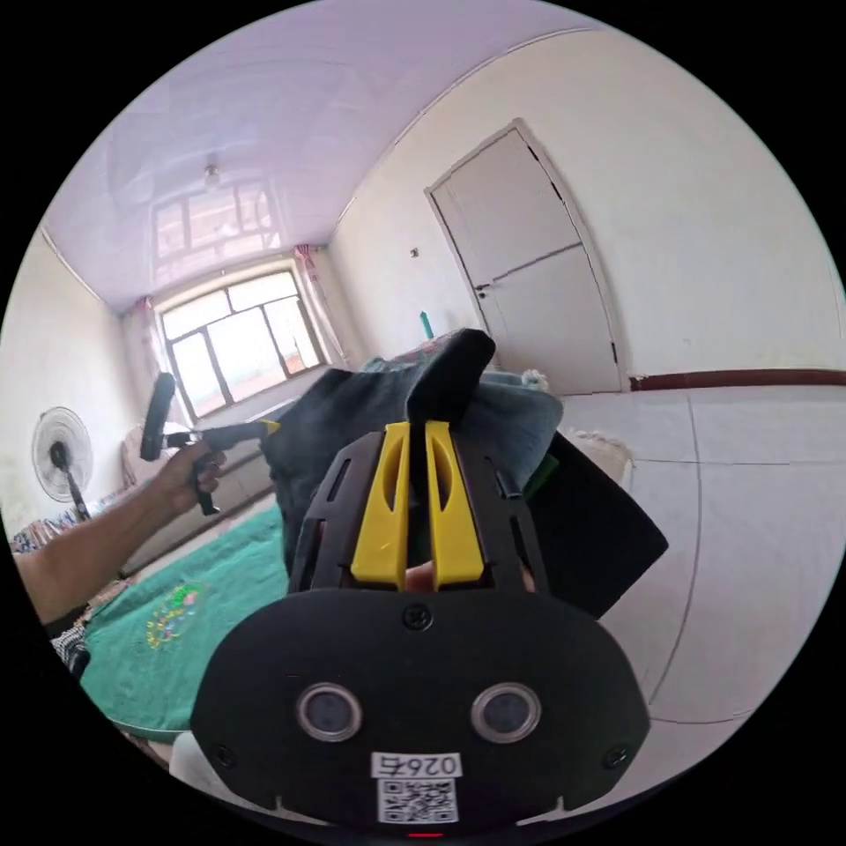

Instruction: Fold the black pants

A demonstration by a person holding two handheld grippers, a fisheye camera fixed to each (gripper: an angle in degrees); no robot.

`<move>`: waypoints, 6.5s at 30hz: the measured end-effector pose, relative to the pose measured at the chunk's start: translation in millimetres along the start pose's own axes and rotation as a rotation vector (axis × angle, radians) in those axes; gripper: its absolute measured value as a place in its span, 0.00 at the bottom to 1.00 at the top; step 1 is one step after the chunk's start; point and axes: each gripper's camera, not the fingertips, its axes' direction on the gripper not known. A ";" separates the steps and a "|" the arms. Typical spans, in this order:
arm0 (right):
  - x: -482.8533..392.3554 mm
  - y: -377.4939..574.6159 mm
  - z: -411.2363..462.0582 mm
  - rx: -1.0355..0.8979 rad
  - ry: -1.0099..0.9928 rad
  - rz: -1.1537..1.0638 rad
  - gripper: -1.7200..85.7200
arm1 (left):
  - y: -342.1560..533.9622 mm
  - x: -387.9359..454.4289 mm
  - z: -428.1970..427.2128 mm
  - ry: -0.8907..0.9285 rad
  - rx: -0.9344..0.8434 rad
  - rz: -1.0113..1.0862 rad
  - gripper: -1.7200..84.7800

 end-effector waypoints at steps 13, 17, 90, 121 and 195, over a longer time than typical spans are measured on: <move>-147.6 -28.4 -150.2 0.092 -0.620 -0.277 0.00 | 239.6 -34.1 -269.5 0.101 0.149 -0.071 0.03; -229.8 -19.8 -160.6 0.006 -0.803 -0.375 0.01 | 389.9 -72.0 -410.5 0.024 0.283 -0.252 0.02; -617.2 193.0 8.9 -0.723 -0.993 -1.038 0.01 | 1062.6 -104.9 -387.6 0.367 0.044 -0.567 0.03; -400.0 -28.6 20.3 -0.330 -0.458 0.441 0.07 | 1164.1 -160.9 -417.3 -0.127 -0.071 -1.092 0.20; -401.6 -8.6 -126.1 -0.299 -0.276 0.253 0.06 | 1358.6 -132.3 -898.7 -0.601 0.265 -1.502 0.16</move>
